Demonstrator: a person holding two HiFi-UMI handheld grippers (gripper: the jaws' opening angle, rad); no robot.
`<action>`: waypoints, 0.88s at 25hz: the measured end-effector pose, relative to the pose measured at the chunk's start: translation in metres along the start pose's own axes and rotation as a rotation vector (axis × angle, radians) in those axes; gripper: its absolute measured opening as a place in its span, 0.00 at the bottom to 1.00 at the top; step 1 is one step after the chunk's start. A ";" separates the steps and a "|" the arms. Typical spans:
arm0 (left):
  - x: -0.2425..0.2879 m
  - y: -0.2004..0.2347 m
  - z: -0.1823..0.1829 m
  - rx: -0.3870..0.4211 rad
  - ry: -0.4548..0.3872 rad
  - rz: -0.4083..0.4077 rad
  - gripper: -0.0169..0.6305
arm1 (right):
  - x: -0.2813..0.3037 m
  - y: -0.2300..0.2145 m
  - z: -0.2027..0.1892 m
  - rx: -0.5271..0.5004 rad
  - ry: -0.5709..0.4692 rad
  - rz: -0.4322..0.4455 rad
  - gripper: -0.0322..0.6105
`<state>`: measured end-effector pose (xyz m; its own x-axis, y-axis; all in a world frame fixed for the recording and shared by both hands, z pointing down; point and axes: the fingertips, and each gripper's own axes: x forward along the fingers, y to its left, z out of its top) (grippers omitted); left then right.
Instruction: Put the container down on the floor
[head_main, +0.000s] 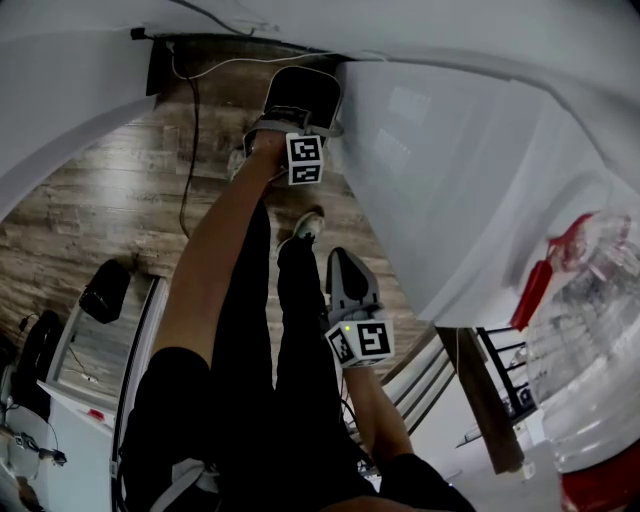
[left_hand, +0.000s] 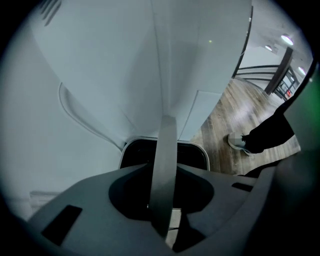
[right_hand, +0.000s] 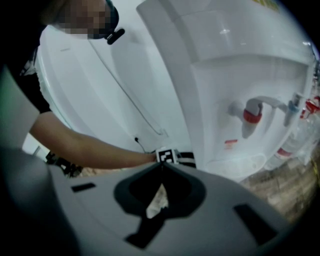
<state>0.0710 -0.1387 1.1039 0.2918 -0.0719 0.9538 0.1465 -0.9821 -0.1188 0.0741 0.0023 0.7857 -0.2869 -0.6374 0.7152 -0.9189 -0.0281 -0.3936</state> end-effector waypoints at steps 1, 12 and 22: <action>0.001 0.000 0.000 -0.021 0.002 -0.003 0.21 | 0.000 0.000 0.000 0.000 -0.001 0.000 0.10; -0.018 0.011 -0.003 -0.134 -0.050 0.042 0.31 | 0.001 0.008 0.002 -0.011 0.000 0.009 0.10; -0.050 0.024 -0.003 -0.207 -0.114 0.057 0.32 | -0.005 0.013 0.006 -0.035 -0.002 0.015 0.10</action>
<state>0.0571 -0.1594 1.0537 0.4004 -0.1193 0.9085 -0.0668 -0.9927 -0.1009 0.0652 0.0002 0.7731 -0.2999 -0.6392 0.7082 -0.9235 0.0084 -0.3835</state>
